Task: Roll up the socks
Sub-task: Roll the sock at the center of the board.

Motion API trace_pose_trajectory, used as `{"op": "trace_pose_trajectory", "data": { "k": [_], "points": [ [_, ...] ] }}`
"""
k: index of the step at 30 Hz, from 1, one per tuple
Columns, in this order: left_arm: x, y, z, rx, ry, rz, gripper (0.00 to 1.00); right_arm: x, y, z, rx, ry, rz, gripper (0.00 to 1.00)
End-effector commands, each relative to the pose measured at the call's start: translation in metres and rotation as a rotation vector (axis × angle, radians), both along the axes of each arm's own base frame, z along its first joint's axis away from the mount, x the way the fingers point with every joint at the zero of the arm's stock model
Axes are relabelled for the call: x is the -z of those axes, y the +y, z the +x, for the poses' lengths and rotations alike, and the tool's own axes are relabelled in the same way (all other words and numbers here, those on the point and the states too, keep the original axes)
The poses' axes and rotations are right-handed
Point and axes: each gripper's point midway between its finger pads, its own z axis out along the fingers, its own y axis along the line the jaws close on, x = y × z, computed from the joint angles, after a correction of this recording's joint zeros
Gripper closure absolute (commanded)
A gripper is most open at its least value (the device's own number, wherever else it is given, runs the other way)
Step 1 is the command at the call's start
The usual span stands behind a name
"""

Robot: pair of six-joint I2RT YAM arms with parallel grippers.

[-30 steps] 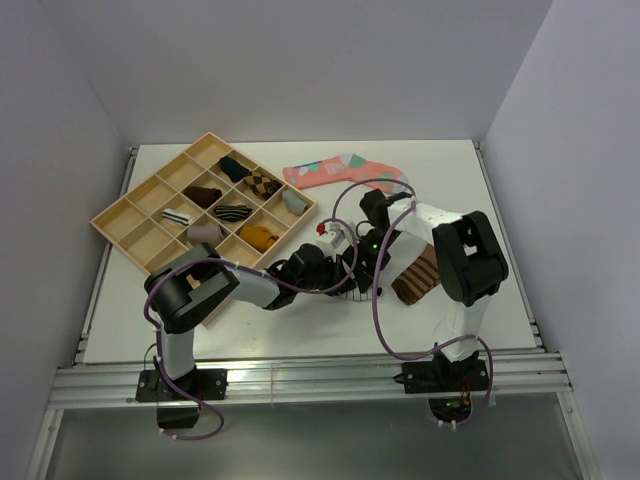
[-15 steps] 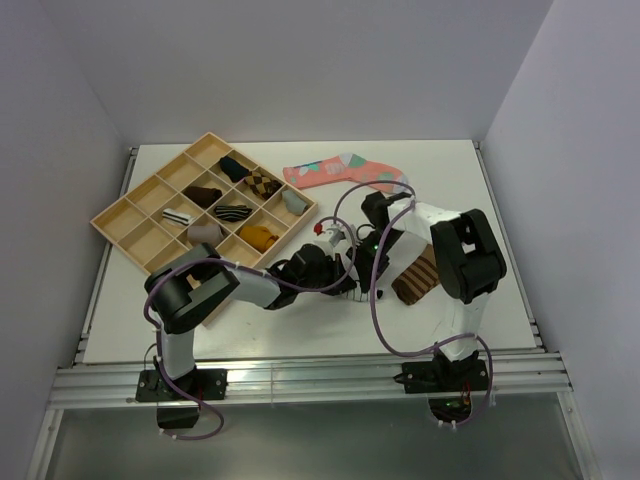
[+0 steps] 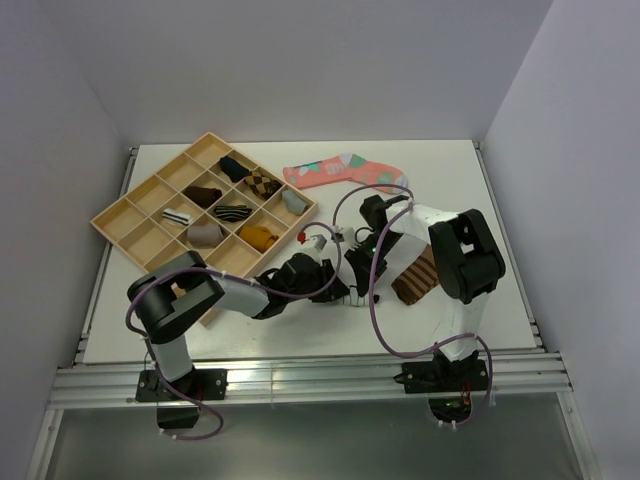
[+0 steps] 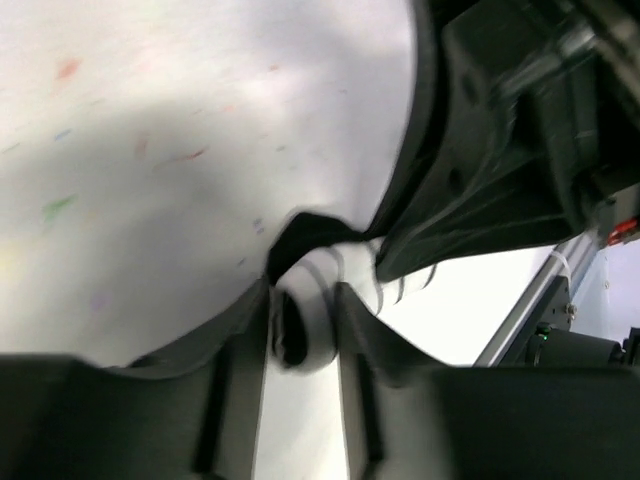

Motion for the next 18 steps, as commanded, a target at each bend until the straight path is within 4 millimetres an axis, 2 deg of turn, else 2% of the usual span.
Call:
{"op": "trace_pose_trajectory", "data": {
  "k": [1,4,6,8,9,10,13,15,17,18],
  "points": [
    [0.017,0.032,-0.007,-0.082,0.051,0.096,0.62,0.025,-0.020,0.011,-0.005,-0.058,-0.114,1.00],
    [0.006,0.038,-0.004,-0.123,0.041,0.088,0.55,0.025,-0.019,0.014,0.006,-0.065,-0.116,1.00],
    [0.007,0.046,-0.006,-0.162,0.063,0.078,0.53,0.026,-0.018,0.018,0.028,-0.076,-0.122,1.00],
    [-0.005,0.048,-0.006,-0.197,0.068,0.022,0.52,0.027,-0.017,0.018,0.042,-0.074,-0.126,1.00],
    [-0.002,0.053,-0.013,-0.225,0.114,-0.006,0.52,0.028,-0.016,0.019,0.056,-0.074,-0.125,1.00],
    [-0.013,0.051,-0.013,-0.245,0.115,-0.065,0.52,0.028,-0.015,0.019,0.065,-0.076,-0.125,1.00],
    [-0.020,0.052,-0.023,-0.323,0.178,-0.172,0.51,0.031,-0.014,0.022,0.107,-0.081,-0.129,1.00],
    [-0.036,0.037,-0.025,-0.359,0.205,-0.259,0.50,0.032,-0.013,0.024,0.127,-0.088,-0.132,1.00],
    [-0.040,0.020,-0.033,-0.368,0.217,-0.309,0.49,0.033,-0.012,0.026,0.141,-0.088,-0.137,1.00],
    [-0.054,0.006,-0.030,-0.367,0.213,-0.361,0.49,0.034,-0.012,0.027,0.142,-0.091,-0.138,1.00]
  ]
}}
